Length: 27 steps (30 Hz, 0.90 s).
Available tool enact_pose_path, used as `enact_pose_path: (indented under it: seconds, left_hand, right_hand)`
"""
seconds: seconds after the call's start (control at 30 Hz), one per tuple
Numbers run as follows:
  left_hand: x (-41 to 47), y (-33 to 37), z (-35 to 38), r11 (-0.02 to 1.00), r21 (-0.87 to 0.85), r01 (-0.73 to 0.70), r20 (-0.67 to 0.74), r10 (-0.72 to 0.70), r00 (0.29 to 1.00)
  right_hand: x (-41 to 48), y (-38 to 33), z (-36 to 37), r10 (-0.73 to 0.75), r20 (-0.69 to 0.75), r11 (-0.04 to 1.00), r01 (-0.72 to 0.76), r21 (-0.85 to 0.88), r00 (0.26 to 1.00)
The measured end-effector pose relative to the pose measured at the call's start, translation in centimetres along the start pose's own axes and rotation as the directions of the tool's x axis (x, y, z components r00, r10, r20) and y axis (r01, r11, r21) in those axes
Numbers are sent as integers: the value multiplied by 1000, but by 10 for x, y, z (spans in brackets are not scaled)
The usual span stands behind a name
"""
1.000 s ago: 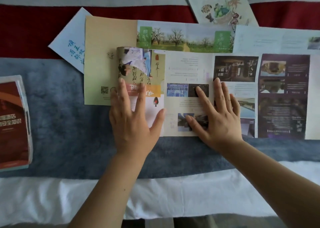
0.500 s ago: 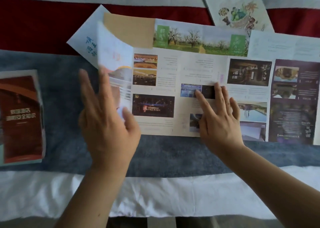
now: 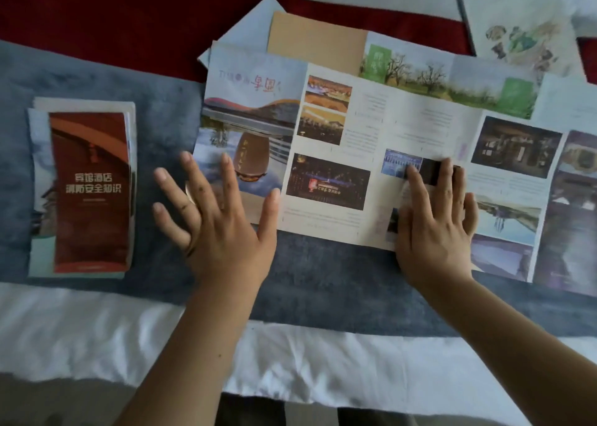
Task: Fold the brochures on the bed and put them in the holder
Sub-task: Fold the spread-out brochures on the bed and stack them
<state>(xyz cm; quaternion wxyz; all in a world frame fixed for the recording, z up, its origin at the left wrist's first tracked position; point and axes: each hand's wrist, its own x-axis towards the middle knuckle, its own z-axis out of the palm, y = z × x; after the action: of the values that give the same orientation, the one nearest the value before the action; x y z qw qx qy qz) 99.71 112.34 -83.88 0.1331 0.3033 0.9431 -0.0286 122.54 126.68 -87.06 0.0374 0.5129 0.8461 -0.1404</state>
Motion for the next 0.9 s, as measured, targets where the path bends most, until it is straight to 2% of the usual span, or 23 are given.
enact_pose_path:
  seconds: [0.23, 0.37, 0.5, 0.63, 0.73, 0.83, 0.9]
  left_hand:
    - [12, -2, -11, 998, 59, -5, 22, 4, 1000]
    - [15, 7, -15, 999, 33, -22, 40, 20, 999]
    - [17, 25, -6, 990, -137, -22, 186, 48, 981]
    - [4, 52, -8, 943, -332, -3, 190, 69, 979]
    - [-10, 75, -21, 860, -510, 31, 157, 58, 986]
    - [-25, 95, -41, 672, -736, 87, 165, 52, 985]
    - [-37, 111, -56, 599, -798, 65, 128, 63, 990]
  right_hand:
    - [0, -1, 3, 0, -25, 1000, 1, 13, 1000]
    - [1, 1, 5, -4, -30, 1000, 5, 18, 1000]
    - [0, 2, 3, -6, -8, 1000, 6, 30, 1000]
    - [2, 8, -7, -21, 18, 999, 21, 37, 1000]
    - [4, 17, -13, -70, 65, 997, 68, 34, 995]
    - [6, 27, -17, -131, 80, 990, 127, 57, 988]
    - [8, 36, -21, -167, 83, 982, 158, 107, 982]
